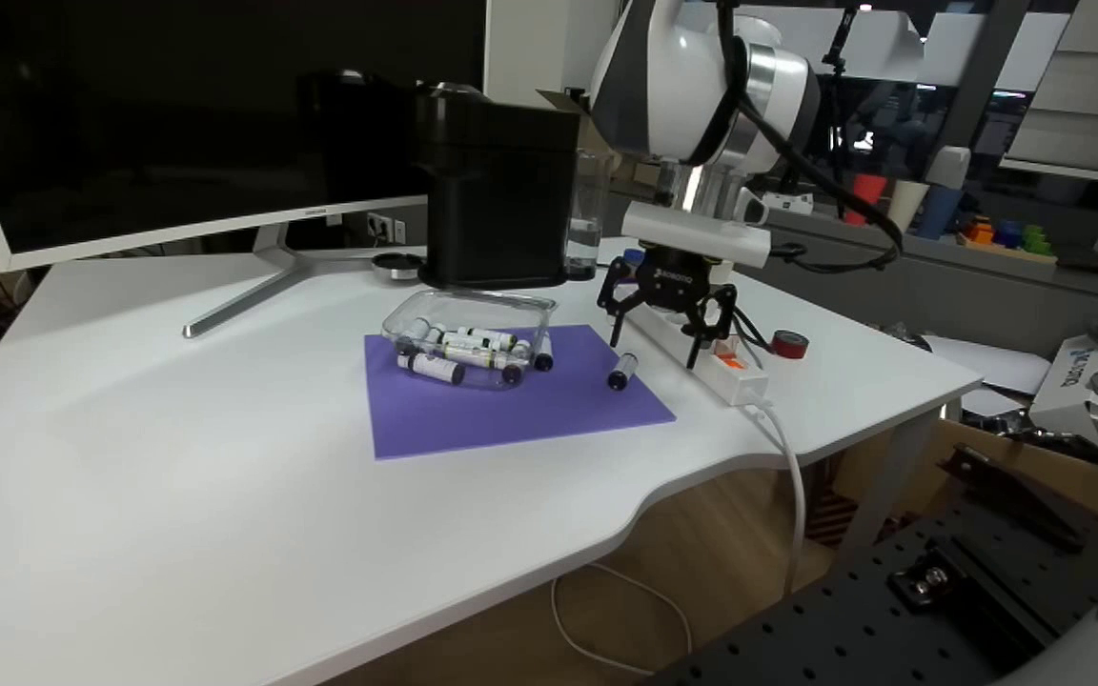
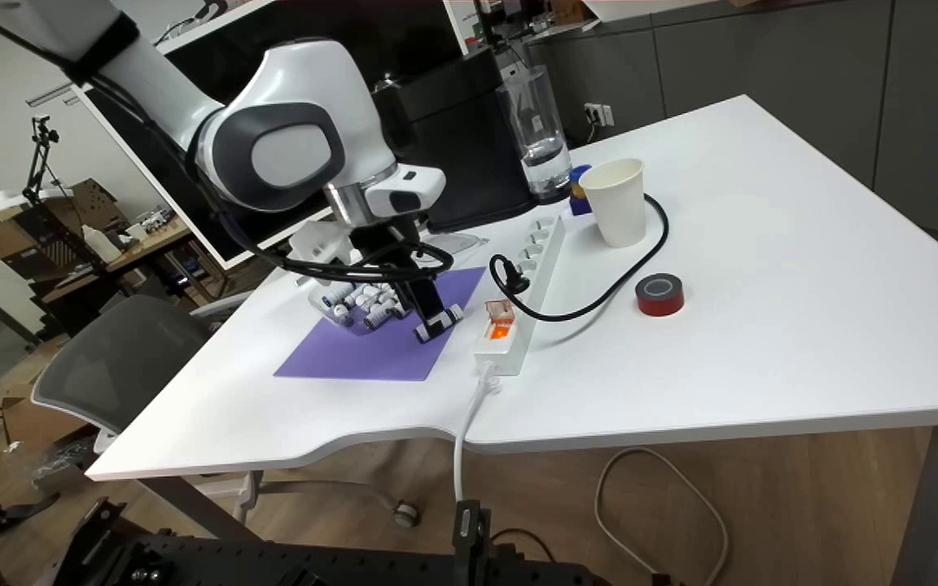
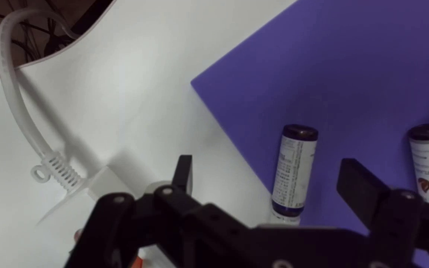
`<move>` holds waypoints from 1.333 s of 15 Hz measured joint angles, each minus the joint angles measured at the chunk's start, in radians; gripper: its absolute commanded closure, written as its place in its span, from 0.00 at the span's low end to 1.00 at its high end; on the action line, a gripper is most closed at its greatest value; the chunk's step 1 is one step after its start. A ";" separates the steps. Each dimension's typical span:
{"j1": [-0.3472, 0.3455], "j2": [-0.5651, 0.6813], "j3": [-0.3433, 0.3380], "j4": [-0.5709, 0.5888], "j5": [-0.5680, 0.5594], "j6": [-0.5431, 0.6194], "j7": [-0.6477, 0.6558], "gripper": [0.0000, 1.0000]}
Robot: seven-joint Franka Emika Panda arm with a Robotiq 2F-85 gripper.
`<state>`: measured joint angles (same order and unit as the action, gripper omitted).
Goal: Put the bottle on the right inside the clear container
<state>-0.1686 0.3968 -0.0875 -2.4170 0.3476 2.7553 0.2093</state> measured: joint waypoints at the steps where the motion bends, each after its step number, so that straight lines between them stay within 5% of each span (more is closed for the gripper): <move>1: -0.001 0.019 0.001 0.016 0.004 0.001 0.000 0.00; 2: -0.002 0.037 0.003 0.032 0.007 0.002 0.000 0.06; 3: -0.003 0.053 0.004 0.047 0.008 0.002 0.000 0.28; 5: -0.003 0.079 0.007 0.073 0.008 0.002 0.000 0.31; 14: -0.003 0.127 0.015 0.129 0.008 0.003 0.000 0.94; 20: 0.012 0.095 0.017 0.117 0.000 0.062 -0.006 0.93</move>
<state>-0.1562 0.4918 -0.0701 -2.3000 0.3471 2.8178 0.2034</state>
